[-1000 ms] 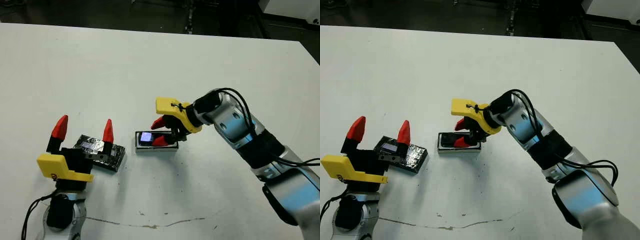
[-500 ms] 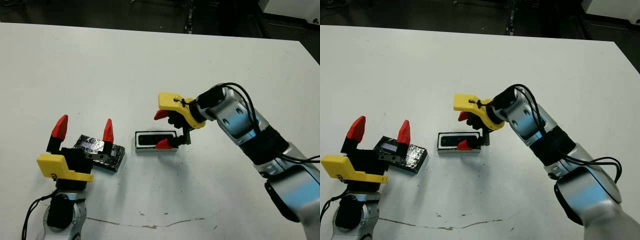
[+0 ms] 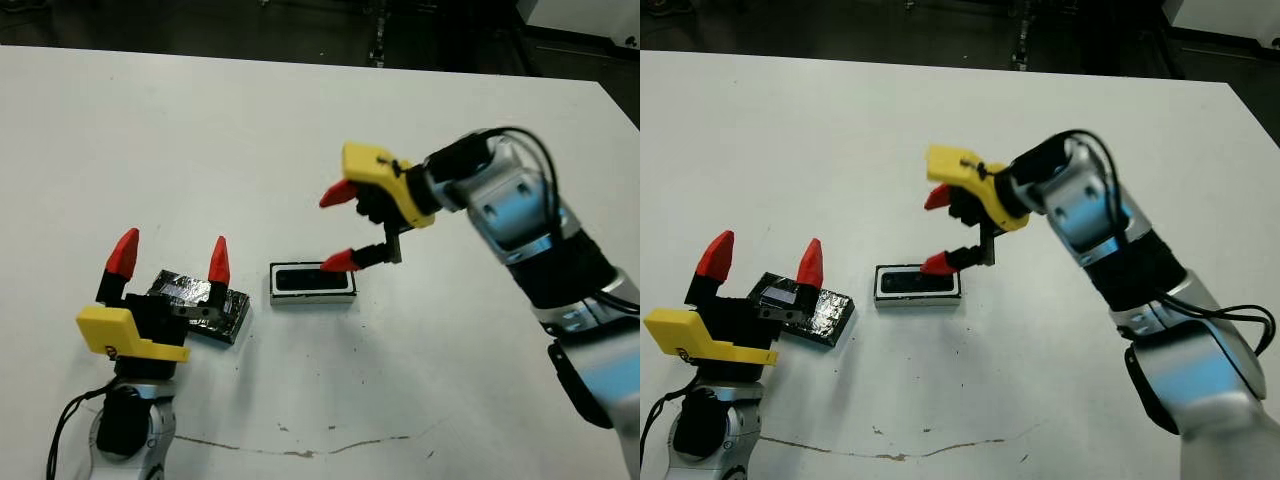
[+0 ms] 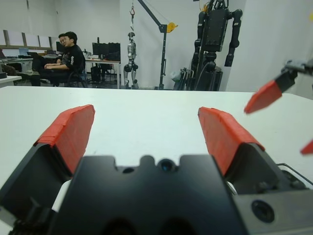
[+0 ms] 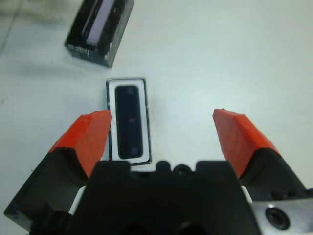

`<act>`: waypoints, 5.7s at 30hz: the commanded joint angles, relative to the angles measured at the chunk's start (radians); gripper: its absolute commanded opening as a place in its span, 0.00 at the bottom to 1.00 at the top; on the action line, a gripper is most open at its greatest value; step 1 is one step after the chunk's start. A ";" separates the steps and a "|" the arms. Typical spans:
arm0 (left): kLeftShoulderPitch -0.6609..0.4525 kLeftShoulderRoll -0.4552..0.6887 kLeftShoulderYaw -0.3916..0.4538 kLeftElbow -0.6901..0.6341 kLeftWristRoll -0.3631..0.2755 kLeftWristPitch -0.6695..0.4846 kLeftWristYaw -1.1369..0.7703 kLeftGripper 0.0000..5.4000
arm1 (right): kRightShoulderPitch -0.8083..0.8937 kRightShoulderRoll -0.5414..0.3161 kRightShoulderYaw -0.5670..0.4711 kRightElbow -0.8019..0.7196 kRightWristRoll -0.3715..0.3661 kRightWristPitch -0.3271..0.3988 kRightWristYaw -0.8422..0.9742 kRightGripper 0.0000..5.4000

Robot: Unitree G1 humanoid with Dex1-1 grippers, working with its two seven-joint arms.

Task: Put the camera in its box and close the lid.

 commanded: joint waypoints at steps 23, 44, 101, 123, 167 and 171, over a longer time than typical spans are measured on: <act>-0.003 0.031 0.041 0.011 -0.006 -0.001 -0.022 1.00 | 1.109 0.180 -0.727 -0.710 0.343 -0.129 -0.686 0.55; -0.156 0.547 0.227 0.013 -0.276 0.173 -0.543 1.00 | 1.272 0.385 -0.552 -0.596 0.308 -0.521 -0.902 0.00; -0.972 0.910 -0.377 0.478 -0.239 0.418 -1.546 1.00 | 1.287 0.348 -0.544 -0.553 0.301 -0.587 -0.967 0.00; -0.968 0.854 -0.396 0.606 -0.154 0.323 -1.546 1.00 | 1.300 0.349 -0.542 -0.549 0.298 -0.600 -0.974 0.00; -0.905 0.769 -0.363 0.677 -0.056 0.283 -1.537 1.00 | 1.306 0.325 -0.551 -0.555 0.340 -0.581 -0.973 0.00; -0.908 0.760 -0.359 0.699 -0.044 0.267 -1.541 1.00 | 1.306 0.322 -0.551 -0.551 0.342 -0.586 -0.967 0.00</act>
